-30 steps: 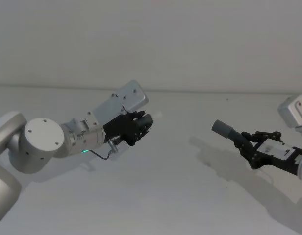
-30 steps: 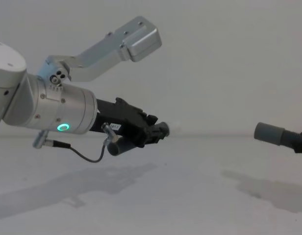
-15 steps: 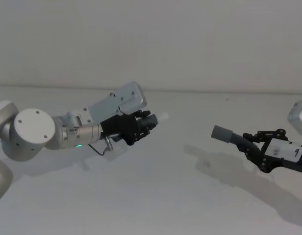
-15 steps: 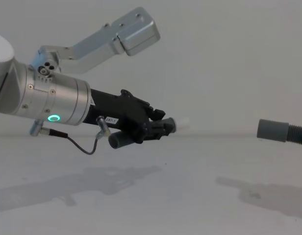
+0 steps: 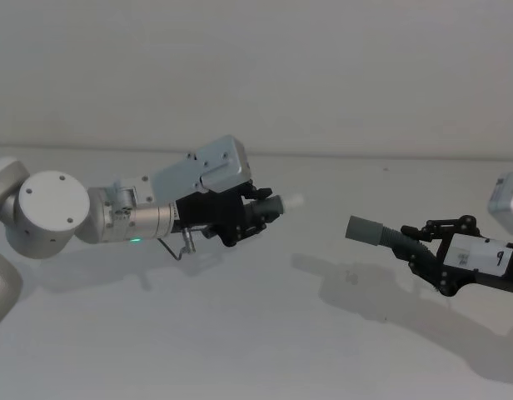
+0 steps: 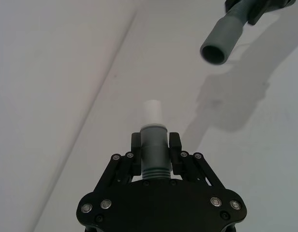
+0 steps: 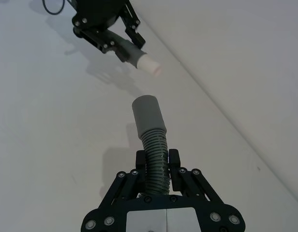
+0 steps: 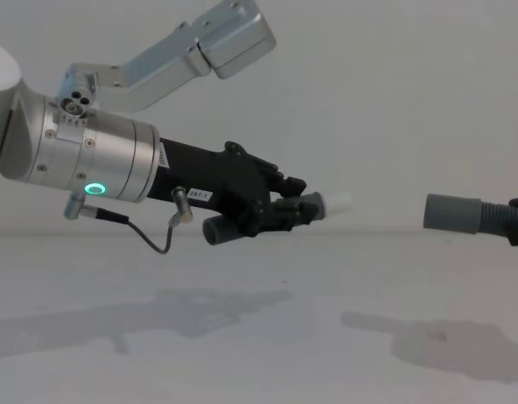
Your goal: Use both hands to pick up one end of the pipe from the table, align the ends, and insert them.
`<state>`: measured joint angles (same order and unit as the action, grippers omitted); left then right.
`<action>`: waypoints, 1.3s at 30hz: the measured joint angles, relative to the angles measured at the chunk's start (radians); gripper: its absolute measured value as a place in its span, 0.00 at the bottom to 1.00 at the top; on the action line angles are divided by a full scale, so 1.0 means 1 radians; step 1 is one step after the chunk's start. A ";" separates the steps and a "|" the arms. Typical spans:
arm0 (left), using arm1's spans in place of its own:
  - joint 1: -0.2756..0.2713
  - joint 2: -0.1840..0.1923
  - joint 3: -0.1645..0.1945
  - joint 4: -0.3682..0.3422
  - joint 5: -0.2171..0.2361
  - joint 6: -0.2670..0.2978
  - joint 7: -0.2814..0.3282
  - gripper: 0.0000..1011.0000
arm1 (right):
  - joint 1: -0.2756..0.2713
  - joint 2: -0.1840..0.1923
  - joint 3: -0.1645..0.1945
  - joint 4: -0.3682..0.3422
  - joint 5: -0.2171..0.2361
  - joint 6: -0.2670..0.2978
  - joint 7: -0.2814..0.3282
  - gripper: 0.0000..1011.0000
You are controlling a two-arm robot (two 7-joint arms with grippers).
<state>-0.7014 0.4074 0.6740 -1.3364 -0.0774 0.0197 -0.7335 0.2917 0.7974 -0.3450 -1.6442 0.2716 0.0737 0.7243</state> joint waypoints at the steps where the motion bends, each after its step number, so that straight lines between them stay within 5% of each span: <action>1: -0.002 -0.001 0.001 0.002 -0.003 -0.004 -0.005 0.33 | 0.000 0.000 0.000 0.000 0.000 0.000 0.000 0.28; 18: -0.032 -0.005 0.025 0.013 -0.054 -0.064 -0.091 0.33 | 0.010 0.000 -0.019 -0.011 0.024 -0.015 0.007 0.28; 39: -0.049 0.004 0.050 0.000 -0.071 -0.074 -0.116 0.33 | 0.022 0.006 -0.031 0.009 0.052 0.001 0.006 0.28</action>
<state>-0.7507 0.4119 0.7236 -1.3363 -0.1488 -0.0542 -0.8497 0.3139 0.8036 -0.3760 -1.6351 0.3240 0.0752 0.7306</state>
